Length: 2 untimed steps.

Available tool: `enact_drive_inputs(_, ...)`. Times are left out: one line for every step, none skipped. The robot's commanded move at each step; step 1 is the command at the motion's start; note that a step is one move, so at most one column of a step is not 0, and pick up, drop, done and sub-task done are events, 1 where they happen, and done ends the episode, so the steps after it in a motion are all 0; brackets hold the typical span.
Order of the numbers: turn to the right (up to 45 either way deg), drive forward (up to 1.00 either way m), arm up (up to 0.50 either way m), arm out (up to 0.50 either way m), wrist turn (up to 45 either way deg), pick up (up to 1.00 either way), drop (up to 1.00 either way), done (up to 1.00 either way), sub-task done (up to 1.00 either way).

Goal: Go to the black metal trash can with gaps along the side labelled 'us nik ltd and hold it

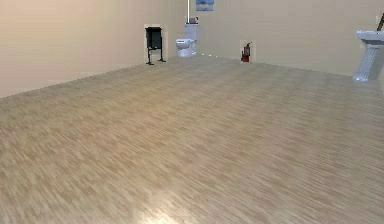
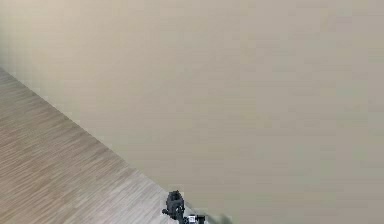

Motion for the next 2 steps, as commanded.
enact_drive_inputs(0.0, 0.00, 0.10, 0.00, 0.0, 0.00, 0.00, 0.00, 0.00)
enact_drive_inputs(0.0, 0.00, 0.00, 0.00, 0.0, 0.00, 0.00, 1.00, 0.00)
